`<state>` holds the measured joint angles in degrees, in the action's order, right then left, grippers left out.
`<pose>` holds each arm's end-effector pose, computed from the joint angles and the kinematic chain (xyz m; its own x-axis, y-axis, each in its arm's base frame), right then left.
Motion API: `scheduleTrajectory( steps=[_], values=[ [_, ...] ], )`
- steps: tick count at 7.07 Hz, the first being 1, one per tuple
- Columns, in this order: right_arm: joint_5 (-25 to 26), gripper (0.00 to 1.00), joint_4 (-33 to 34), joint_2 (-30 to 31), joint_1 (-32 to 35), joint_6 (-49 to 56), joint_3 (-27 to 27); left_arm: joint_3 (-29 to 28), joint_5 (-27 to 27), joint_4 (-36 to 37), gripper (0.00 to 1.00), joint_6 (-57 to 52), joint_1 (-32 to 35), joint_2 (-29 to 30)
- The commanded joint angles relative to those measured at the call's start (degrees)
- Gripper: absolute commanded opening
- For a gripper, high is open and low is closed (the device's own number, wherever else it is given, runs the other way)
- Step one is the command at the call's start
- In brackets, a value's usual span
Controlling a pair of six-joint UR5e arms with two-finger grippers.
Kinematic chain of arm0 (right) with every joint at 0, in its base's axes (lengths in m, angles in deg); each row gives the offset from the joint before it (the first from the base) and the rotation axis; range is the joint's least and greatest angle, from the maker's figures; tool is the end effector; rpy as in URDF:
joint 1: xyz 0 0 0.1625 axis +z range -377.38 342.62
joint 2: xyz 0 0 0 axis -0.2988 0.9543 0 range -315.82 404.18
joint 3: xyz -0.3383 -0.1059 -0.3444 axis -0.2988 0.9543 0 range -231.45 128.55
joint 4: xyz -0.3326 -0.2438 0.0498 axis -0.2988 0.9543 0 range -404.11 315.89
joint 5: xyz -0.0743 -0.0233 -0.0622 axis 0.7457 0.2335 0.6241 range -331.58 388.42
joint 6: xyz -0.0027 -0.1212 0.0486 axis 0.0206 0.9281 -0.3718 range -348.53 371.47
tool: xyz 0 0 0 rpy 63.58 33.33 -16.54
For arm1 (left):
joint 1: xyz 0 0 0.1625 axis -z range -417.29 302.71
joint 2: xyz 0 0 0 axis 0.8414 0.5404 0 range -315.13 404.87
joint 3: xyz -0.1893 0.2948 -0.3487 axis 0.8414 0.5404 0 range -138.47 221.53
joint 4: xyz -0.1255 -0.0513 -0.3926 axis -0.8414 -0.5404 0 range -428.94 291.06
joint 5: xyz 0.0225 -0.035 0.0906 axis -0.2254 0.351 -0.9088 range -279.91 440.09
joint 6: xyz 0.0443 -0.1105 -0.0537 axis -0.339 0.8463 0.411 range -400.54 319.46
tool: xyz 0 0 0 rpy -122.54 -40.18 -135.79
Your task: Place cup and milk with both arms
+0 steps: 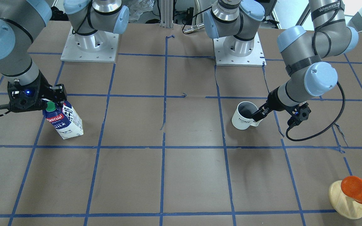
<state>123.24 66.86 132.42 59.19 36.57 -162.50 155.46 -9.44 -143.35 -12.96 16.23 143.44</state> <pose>0.0091 -0.4887 0.3707 -0.9767 -0.2054 0.0626 -0.2014 0.9774 0.0646 0.0025 -0.4820 0.2860 -0.7237 -0.6782 -0.1277 -0.6842 0.6809 0.2614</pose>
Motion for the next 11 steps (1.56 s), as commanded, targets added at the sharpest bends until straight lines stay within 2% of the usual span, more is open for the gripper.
scheduleTrajectory(
  steps=[1, 4, 7, 8, 9, 10, 11],
  values=[
    [-0.16, 0.73, 1.78, 0.00, -0.02, -0.05, 0.14, 2.61, -0.12, 0.32, 1.00, 3.62, 0.39, -0.22],
    [-1.12, 0.72, 2.14, 0.00, -0.02, -0.14, 0.31, -0.36, -0.64, 1.11, 1.00, 2.30, -0.22, -0.48],
    [-1.92, 0.72, 2.15, -0.26, -0.02, -0.14, 0.14, -1.61, -0.38, -2.39, 1.00, 3.00, 0.57, -1.80],
    [-1.92, 0.50, 2.15, -0.35, -0.02, -0.14, 0.14, -0.13, -0.55, -5.10, 1.00, 2.31, 0.83, -2.67],
    [-1.83, 0.19, 2.06, -0.35, -0.02, 0.21, 0.22, 1.54, -0.47, -5.56, 1.00, 2.30, 0.92, -3.12],
    [-1.75, 0.00, 1.71, -0.26, -0.02, 0.04, 0.31, 1.91, -0.21, -5.57, 1.00, 1.96, 0.83, -3.12],
    [-1.75, 0.00, 1.53, 0.09, -0.02, -0.05, 0.57, 1.82, -0.46, -5.48, 0.80, 0.21, 0.66, -2.95]
  ],
)
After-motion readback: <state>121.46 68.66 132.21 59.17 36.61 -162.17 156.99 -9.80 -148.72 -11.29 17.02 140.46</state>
